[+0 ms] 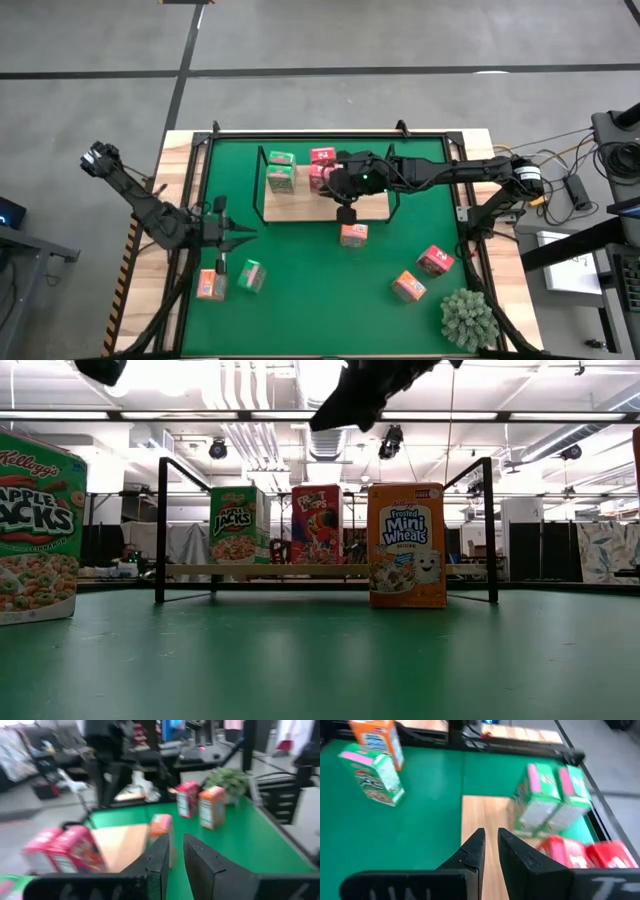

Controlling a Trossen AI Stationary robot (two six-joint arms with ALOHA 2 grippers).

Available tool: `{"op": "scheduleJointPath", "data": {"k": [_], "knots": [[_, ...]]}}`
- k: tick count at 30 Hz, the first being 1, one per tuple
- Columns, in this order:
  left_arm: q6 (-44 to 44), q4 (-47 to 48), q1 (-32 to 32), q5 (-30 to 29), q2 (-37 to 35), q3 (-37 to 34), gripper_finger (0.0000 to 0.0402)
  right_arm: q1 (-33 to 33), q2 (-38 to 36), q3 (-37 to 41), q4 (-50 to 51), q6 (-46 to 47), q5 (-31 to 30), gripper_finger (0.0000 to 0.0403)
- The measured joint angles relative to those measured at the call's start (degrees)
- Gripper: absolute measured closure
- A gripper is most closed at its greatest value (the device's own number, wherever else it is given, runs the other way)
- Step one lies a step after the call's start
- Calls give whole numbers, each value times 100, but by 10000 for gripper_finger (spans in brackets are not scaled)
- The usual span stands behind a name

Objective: Stack cereal on shelf
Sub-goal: Put the left red cereal box on the shelf aligned with the other red cereal box

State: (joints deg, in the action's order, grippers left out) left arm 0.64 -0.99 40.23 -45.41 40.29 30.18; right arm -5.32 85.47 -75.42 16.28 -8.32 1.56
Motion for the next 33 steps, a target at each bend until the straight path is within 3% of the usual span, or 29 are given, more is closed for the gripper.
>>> {"op": "scheduleJointPath", "data": {"k": [5,10,18,23,33], "knots": [[849,7,-2,-518,-362,4,362,-1,0,-357,487,232,-441,382],[1400,12,-2,-1070,-520,4,362,-168,27,-408,397,238,-464,394],[1687,13,-2,-1112,-581,6,362,-558,464,-491,137,280,-465,394],[1868,13,-2,-1114,-601,8,362,-695,919,-1124,494,248,-458,394],[1968,19,-2,-1117,-616,10,362,-748,1838,-2682,2235,-40,-459,394]]}}
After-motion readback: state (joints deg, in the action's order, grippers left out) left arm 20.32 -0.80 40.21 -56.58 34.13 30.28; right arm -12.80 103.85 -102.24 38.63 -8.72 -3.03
